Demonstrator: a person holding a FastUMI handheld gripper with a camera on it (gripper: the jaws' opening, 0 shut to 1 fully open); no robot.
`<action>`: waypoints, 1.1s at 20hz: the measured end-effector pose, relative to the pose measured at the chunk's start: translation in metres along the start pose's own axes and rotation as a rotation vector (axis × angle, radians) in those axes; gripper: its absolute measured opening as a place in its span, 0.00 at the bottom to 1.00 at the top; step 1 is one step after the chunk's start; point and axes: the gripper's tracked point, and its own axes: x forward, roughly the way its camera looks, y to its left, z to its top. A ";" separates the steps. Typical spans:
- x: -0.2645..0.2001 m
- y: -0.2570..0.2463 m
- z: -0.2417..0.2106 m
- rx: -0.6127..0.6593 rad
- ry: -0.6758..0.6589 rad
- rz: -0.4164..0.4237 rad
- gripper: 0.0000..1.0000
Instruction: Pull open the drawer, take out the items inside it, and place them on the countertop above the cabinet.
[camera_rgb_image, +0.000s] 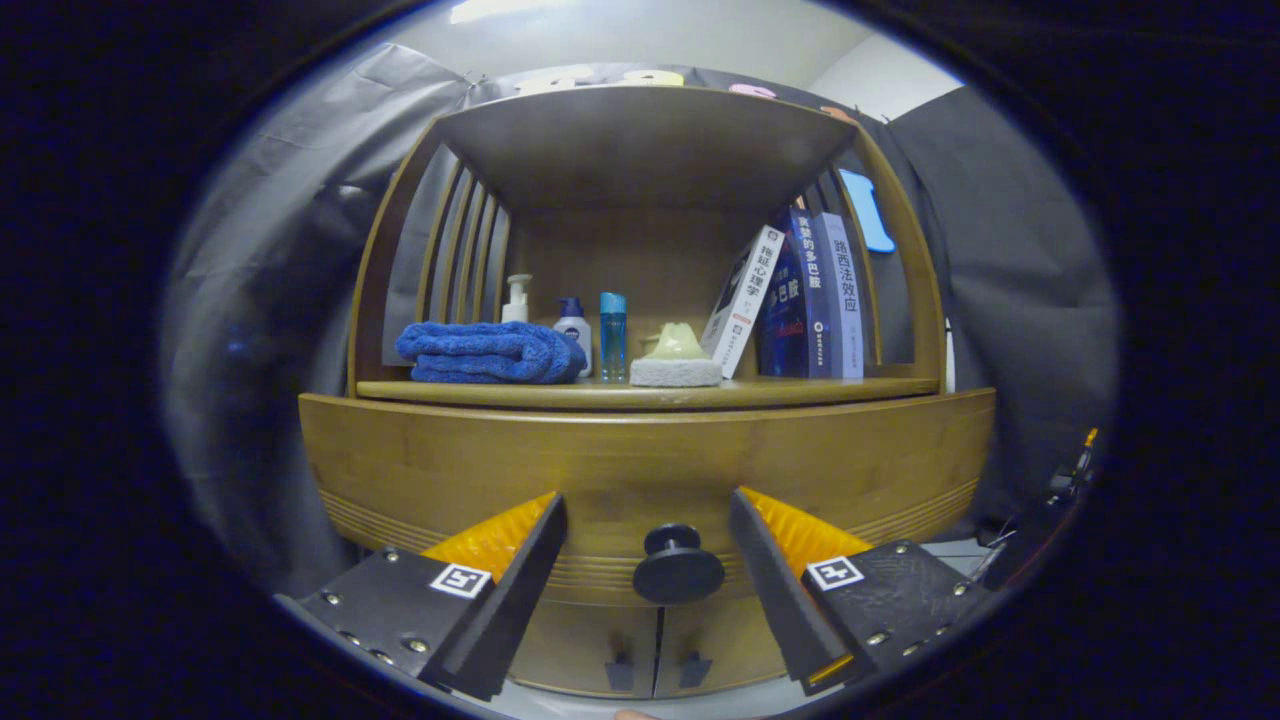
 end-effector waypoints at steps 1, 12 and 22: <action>0.003 0.000 0.000 -0.008 -0.001 0.000 0.99; 0.031 0.002 -0.003 0.011 -0.043 -0.001 0.99; 0.049 0.003 -0.005 -0.021 -0.008 0.007 0.99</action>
